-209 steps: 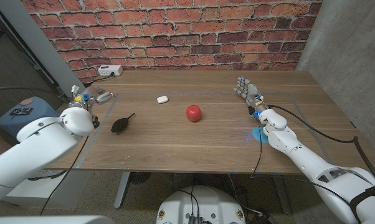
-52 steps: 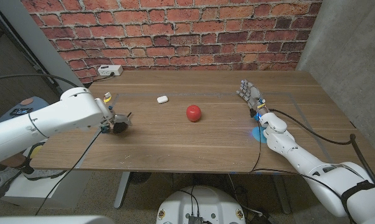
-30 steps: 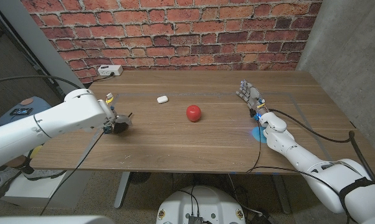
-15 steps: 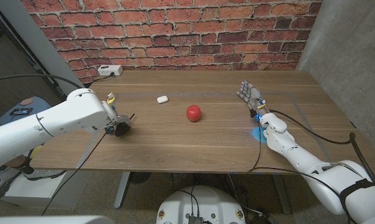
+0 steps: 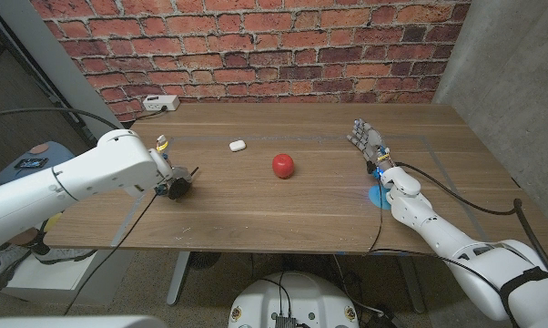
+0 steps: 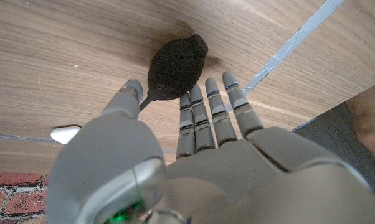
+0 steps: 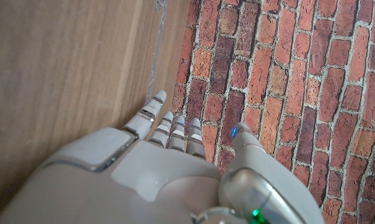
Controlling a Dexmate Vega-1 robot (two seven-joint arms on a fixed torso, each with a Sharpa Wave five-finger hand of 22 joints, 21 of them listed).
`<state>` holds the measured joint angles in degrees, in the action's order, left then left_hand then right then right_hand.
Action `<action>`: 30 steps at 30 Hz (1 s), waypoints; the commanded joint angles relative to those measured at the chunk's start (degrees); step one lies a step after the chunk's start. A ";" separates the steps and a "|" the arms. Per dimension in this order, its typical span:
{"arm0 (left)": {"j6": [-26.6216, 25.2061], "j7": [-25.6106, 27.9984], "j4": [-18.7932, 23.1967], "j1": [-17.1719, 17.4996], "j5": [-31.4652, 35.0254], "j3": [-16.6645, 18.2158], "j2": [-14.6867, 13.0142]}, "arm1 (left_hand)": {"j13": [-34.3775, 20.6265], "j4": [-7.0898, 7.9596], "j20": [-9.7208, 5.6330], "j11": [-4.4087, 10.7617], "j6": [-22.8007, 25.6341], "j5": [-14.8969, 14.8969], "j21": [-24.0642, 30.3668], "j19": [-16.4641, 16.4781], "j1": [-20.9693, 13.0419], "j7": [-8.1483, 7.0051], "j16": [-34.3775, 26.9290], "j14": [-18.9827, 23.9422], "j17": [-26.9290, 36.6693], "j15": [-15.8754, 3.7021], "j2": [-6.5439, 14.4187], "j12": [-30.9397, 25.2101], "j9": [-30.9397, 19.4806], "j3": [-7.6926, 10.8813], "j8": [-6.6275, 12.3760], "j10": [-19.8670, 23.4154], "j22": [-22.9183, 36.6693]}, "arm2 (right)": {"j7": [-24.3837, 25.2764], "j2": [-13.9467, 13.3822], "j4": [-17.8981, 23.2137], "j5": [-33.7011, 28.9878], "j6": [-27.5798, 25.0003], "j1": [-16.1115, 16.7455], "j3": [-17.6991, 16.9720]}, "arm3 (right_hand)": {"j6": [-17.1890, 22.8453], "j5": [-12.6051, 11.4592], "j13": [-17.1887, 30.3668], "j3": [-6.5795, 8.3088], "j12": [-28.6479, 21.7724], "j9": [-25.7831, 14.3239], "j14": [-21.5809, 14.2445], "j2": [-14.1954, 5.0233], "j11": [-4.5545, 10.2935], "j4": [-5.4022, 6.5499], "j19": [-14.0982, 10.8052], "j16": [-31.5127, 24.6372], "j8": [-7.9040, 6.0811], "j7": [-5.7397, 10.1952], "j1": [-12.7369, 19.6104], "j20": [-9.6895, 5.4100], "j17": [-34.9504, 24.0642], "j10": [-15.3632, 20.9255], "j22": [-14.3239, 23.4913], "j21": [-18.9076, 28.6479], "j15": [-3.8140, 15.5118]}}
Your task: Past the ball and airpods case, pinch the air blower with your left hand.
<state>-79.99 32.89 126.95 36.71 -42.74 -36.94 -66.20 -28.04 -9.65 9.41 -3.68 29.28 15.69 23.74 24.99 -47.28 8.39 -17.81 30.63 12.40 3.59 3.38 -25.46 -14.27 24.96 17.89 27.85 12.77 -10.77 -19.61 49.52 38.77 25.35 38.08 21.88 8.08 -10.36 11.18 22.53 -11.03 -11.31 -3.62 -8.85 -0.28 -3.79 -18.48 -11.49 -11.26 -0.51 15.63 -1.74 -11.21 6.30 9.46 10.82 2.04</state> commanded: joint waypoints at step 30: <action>0.00 -4.83 -1.07 -10.43 -7.16 -9.37 -2.57 | -2.20 1.80 2.81 -4.65 -8.91 0.02 -1.30 -5.90 2.74 2.44 2.58 -6.36 0.92 4.74 -1.05 4.06 -0.46 -2.38 -3.89 -9.45 0.01 | 0.30 -0.34 1.22 1.23 0.44 1.60 -1.04 | 0.02 0.08 -0.02 -0.26 -0.22 -0.21 -0.36 -0.24 -0.32 -0.09 -0.12 -0.54 -0.28 -0.23 0.65 0.52 -0.15 0.07 0.32 0.23 -0.31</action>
<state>-79.99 26.65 126.03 30.27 -45.09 -42.73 -67.78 -30.11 -7.89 12.27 -8.30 20.65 15.91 22.64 19.19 -44.97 10.64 -15.39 24.43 13.19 8.29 2.48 -21.60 -14.61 22.90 14.19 18.89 12.79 -10.47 -19.52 49.83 39.54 25.64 38.74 21.27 8.08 -10.36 11.18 22.53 -11.03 -11.31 -3.62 -8.85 -0.28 -3.79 -18.48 -11.49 -11.26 -0.51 15.62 -1.74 -11.21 6.30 9.46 10.81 2.04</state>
